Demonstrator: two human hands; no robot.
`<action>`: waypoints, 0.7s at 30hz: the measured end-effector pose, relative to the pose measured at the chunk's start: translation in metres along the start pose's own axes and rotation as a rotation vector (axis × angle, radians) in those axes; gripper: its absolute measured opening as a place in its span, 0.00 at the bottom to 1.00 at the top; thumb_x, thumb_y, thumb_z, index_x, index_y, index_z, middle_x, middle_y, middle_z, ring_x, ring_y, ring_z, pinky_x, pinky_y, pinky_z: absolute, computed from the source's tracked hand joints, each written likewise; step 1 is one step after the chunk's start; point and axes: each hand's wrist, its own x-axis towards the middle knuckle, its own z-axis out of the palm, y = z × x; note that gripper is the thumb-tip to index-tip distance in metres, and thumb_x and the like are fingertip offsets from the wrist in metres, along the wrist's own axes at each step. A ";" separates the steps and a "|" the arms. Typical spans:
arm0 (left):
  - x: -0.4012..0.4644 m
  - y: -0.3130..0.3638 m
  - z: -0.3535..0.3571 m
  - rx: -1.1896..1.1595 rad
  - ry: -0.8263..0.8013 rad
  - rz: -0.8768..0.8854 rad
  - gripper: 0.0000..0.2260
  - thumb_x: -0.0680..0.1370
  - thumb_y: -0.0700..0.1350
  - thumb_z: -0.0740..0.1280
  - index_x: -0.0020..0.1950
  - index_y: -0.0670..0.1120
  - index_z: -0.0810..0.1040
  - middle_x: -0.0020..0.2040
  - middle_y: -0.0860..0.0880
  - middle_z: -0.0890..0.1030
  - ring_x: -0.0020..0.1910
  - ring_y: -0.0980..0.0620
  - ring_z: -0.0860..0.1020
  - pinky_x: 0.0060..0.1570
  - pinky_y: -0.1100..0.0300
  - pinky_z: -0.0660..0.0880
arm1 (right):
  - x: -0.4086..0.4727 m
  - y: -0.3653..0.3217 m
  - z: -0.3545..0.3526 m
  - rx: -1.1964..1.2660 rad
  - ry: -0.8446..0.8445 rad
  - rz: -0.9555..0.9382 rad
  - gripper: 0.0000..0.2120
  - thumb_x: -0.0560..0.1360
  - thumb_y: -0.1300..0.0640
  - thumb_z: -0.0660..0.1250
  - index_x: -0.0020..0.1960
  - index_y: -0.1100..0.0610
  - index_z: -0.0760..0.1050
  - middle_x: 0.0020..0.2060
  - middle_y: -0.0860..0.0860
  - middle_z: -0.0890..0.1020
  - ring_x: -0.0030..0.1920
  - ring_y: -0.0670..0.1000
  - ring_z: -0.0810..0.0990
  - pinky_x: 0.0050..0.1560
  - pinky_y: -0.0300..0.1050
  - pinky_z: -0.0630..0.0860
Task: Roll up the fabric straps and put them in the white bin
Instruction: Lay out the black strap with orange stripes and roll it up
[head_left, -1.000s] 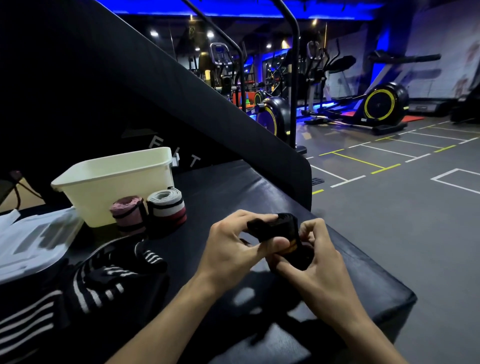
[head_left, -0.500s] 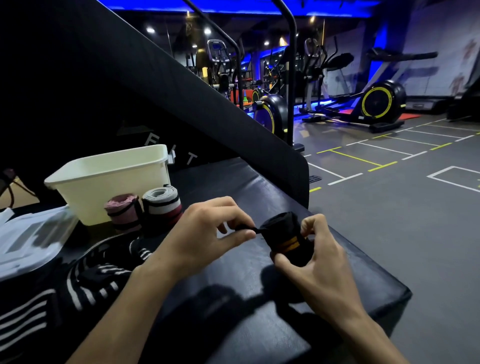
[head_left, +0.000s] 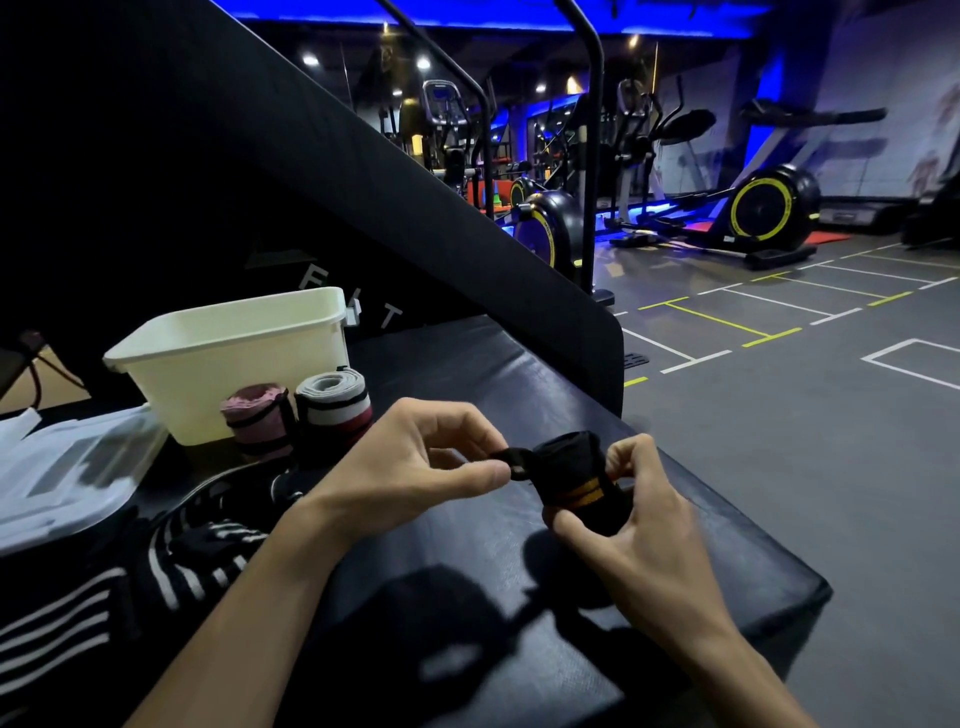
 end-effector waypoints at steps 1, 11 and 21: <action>0.001 0.000 0.002 -0.002 0.045 -0.007 0.04 0.73 0.43 0.77 0.45 0.44 0.85 0.42 0.44 0.85 0.39 0.52 0.81 0.42 0.59 0.77 | 0.000 0.000 0.000 0.001 -0.004 0.000 0.26 0.63 0.49 0.79 0.49 0.50 0.64 0.37 0.46 0.79 0.38 0.45 0.78 0.40 0.49 0.75; 0.006 -0.006 0.017 0.524 0.374 -0.011 0.11 0.74 0.49 0.77 0.36 0.51 0.78 0.29 0.54 0.81 0.27 0.59 0.77 0.31 0.65 0.72 | -0.001 -0.001 0.006 -0.059 -0.002 -0.033 0.26 0.63 0.47 0.79 0.49 0.49 0.63 0.41 0.45 0.78 0.39 0.44 0.77 0.40 0.52 0.75; 0.007 -0.008 0.018 0.573 0.375 -0.052 0.07 0.71 0.41 0.74 0.43 0.53 0.80 0.33 0.56 0.81 0.33 0.58 0.79 0.36 0.64 0.75 | -0.002 0.000 0.009 -0.120 -0.002 -0.073 0.24 0.63 0.47 0.78 0.47 0.46 0.63 0.41 0.45 0.77 0.40 0.44 0.76 0.37 0.48 0.71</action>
